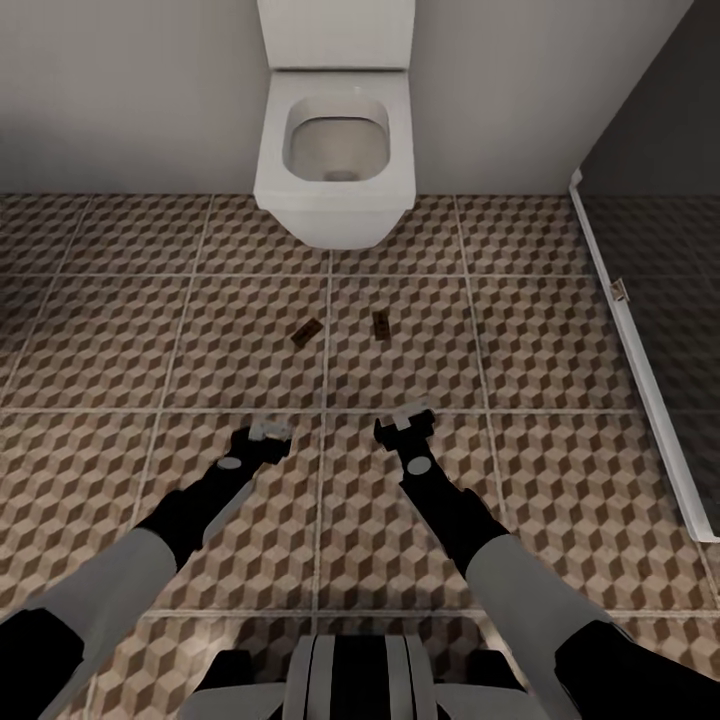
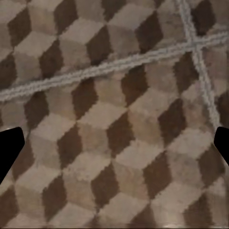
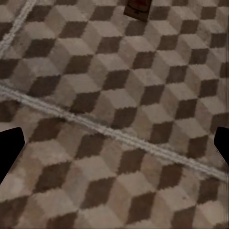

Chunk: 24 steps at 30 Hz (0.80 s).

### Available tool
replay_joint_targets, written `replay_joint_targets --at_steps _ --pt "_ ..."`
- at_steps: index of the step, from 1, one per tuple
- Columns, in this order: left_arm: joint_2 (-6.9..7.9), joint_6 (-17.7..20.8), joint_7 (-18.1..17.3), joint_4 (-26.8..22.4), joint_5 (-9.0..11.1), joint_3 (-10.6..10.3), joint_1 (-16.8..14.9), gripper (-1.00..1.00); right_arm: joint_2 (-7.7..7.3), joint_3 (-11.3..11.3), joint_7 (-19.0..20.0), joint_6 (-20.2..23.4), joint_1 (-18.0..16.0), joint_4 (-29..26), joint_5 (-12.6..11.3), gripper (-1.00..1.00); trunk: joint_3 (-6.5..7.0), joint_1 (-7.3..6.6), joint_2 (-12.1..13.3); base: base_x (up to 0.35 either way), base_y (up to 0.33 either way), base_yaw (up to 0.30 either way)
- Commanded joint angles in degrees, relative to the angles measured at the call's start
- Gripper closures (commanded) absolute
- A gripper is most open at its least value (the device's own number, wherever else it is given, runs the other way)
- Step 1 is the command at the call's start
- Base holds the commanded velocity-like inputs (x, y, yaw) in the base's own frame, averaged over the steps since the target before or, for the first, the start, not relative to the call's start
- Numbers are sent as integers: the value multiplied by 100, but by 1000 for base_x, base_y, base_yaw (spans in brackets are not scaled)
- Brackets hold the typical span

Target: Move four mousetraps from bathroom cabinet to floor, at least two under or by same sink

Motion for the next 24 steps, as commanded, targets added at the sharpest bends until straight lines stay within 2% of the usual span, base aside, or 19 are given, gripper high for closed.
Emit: replay_joint_targets --at_steps 1,9,17,24 --pt "12 20 57 -13 59 -47 33 -100 -42 19 -25 53 -2 -4 59 -100 16 -23 40 0 0 0" --pt "39 12 56 -12 59 -47 163 -100 -127 19 -10 -58 4 49 58 -100 159 -199 361 0 0 0" --pt "67 10 56 -5 59 -47 307 -100 -158 13 -7 -409 23 386 59 -100 303 -374 682 0 0 0" --pt "76 10 56 -3 60 -47 389 -100 -297 11 113 -684 26 573 49 -100 429 -528 963 0 0 0"
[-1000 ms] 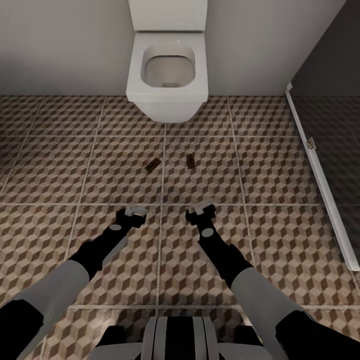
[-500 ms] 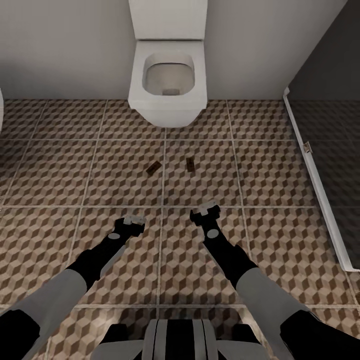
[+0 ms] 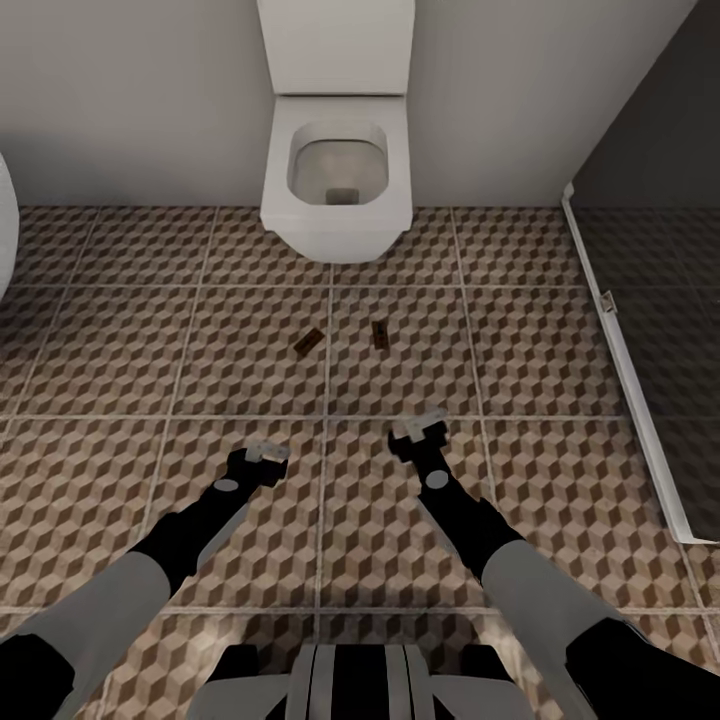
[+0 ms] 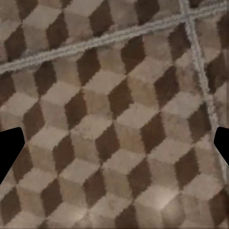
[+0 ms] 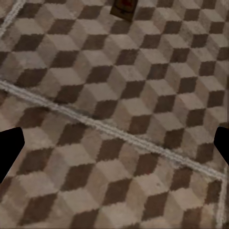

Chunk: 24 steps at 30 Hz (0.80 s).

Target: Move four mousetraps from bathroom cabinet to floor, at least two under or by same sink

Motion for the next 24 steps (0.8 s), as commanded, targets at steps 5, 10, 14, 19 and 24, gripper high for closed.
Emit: replay_joint_targets --at_steps 5,10,14,19,24 --pt "12 15 57 -19 59 -47 53 -100 -149 18 232 -74 -4 39 28 -100 88 -111 201 0 0 0" --pt "12 13 57 -36 59 -45 73 -100 -252 15 416 -92 -4 46 22 -100 178 -221 401 0 0 0" --pt "14 12 56 -42 59 -45 80 -100 -339 11 493 -104 -4 49 21 -100 249 -308 562 0 0 0" --pt "23 12 54 -35 61 -44 82 -100 -457 10 532 -172 2 53 -14 -100 339 -418 762 0 0 0" --pt "50 12 52 -27 66 -42 99 -100 -560 10 667 -346 11 127 -111 -100 429 -528 963 0 0 0"
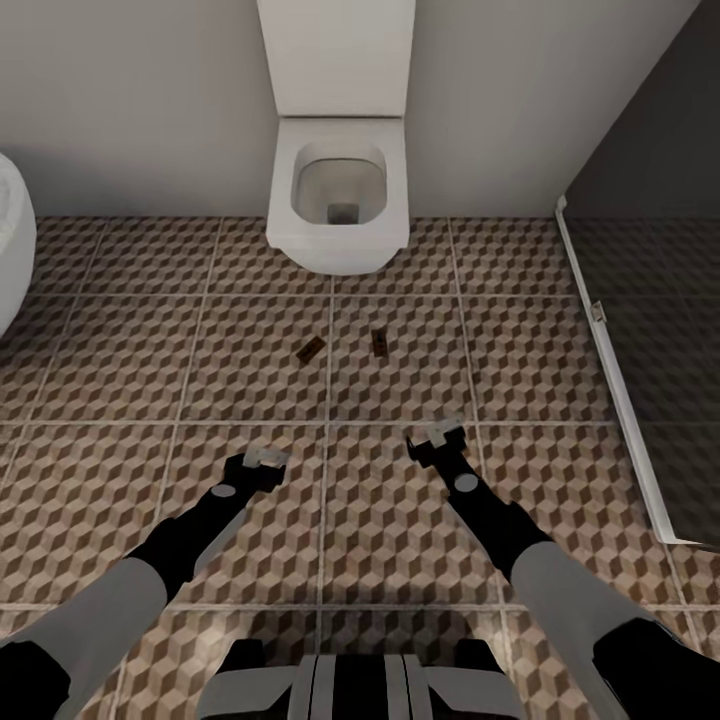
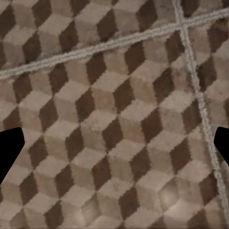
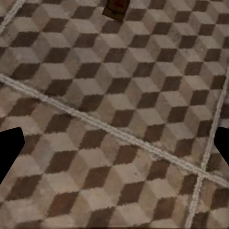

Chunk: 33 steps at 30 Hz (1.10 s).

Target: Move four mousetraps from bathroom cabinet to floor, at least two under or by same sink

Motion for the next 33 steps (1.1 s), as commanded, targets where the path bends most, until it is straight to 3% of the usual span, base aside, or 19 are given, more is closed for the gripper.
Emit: replay_joint_targets --at_steps 1,28,33 --pt "30 17 56 -13 63 -48 16 -100 -27 20 19 -59 -3 62 28 -100 16 -23 40 0 0 0" --pt "146 -427 43 145 70 -49 573 -100 -268 12 367 -1101 -1 1363 -174 -100 501 -616 1123 0 0 0" --pt "148 -785 33 415 80 -51 684 -100 -273 11 382 -1363 -1 1679 -179 -100 591 -726 1324 0 0 0"
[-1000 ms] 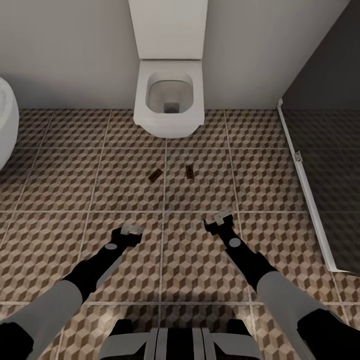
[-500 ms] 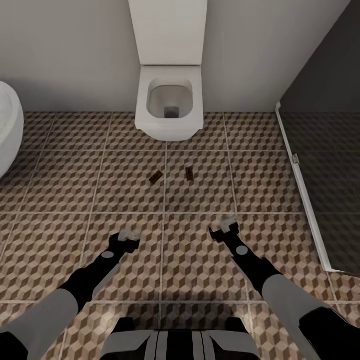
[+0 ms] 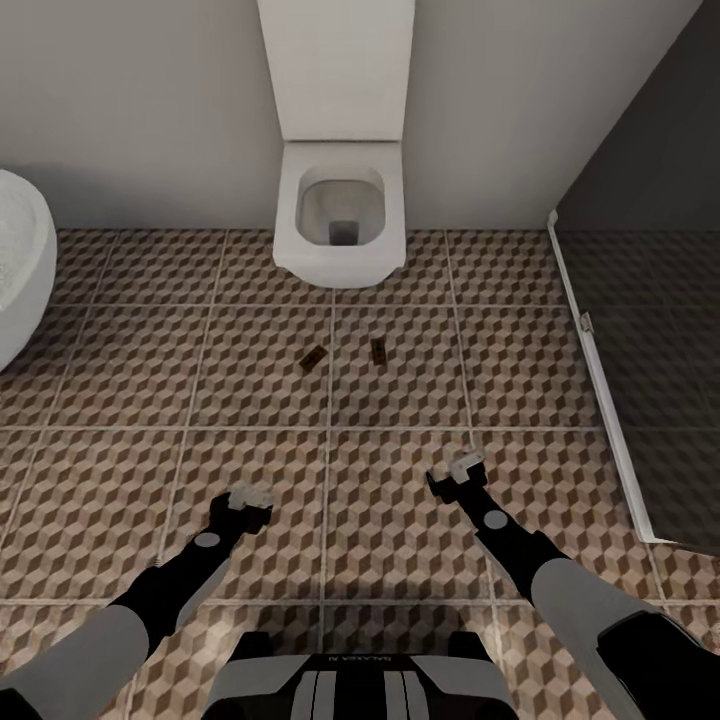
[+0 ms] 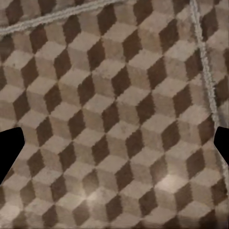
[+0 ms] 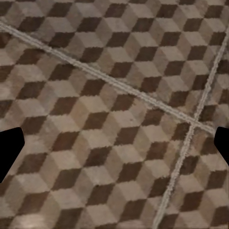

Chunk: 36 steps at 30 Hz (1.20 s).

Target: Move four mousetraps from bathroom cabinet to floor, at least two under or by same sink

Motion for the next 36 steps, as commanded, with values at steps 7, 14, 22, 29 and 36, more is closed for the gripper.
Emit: replay_joint_targets --at_steps 7,14,22,29,36 --pt "4 -310 42 408 49 -49 116 -100 -3 24 -37 -382 -3 466 34 -100 124 -154 281 0 0 0" --pt "4 -433 31 642 50 -49 295 -100 3 24 -40 -896 -3 1022 31 -100 250 -308 561 0 0 0" --pt "4 -767 29 893 55 -49 482 -100 5 22 -42 -1269 21 1397 26 -100 393 -484 882 0 0 0" --pt "-5 -1552 34 1325 58 -49 621 -100 0 16 -52 -1492 280 1461 -12 -100 519 -638 1163 0 0 0" --pt "-86 -2192 4 2012 59 -49 672 -100 -27 15 -66 -1725 531 1476 -80 -100 645 -791 1444 0 0 0"
